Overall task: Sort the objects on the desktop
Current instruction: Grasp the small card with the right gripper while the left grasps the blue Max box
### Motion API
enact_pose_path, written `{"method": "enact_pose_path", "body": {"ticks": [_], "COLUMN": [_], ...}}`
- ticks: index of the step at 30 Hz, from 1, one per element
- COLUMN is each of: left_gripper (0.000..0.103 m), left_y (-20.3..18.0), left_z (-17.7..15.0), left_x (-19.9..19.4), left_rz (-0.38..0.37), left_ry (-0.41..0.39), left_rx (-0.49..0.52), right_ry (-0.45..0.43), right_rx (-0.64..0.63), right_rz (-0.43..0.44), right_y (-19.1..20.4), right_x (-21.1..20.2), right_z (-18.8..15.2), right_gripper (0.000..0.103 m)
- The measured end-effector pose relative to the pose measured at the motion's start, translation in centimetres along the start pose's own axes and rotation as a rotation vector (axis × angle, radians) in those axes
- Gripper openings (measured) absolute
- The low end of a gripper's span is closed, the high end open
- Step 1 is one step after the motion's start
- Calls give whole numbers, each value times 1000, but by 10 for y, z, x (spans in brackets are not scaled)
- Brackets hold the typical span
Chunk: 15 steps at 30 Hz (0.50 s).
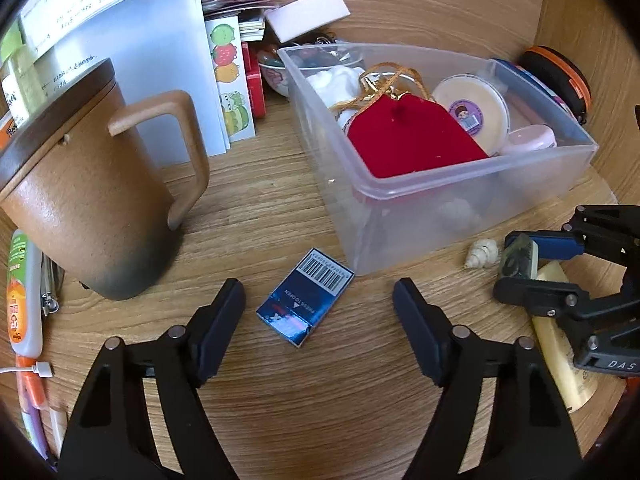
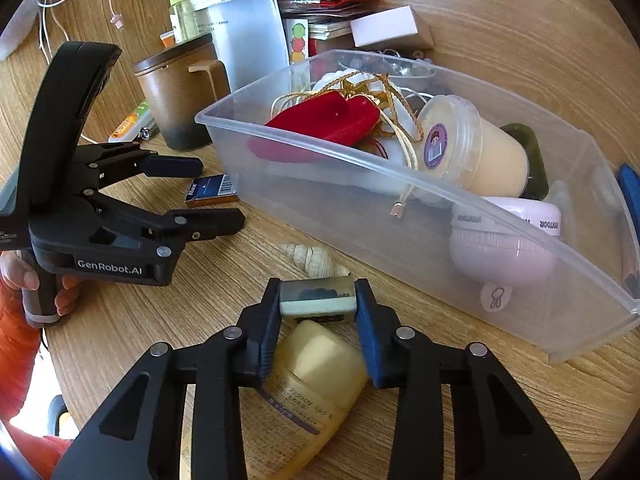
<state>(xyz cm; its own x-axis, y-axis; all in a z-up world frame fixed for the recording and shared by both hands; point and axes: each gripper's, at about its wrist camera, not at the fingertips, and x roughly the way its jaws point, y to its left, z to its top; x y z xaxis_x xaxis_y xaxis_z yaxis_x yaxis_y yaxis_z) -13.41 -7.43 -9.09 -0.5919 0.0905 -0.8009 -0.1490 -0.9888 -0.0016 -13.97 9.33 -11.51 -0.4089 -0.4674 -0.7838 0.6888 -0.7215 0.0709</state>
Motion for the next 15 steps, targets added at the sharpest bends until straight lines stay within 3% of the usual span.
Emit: {"method": "enact_pose_path", "body": {"ticks": [4, 11, 15], "left_gripper": [66, 31, 26], "left_y": [2, -6, -15], "left_z": [0, 3, 3], "left_x": [-1, -3, -4], "left_rz": [3, 6, 22], "left_ry": [-4, 4, 11], "left_rx": [-4, 18, 40], "right_ry": [-25, -73, -96], "right_rx": [11, 33, 47], "right_rz": [23, 49, 70], "right_y": [-1, -3, -5], "right_x": [-3, -16, -23], "right_z": [1, 0, 1], "right_gripper": [31, 31, 31]}}
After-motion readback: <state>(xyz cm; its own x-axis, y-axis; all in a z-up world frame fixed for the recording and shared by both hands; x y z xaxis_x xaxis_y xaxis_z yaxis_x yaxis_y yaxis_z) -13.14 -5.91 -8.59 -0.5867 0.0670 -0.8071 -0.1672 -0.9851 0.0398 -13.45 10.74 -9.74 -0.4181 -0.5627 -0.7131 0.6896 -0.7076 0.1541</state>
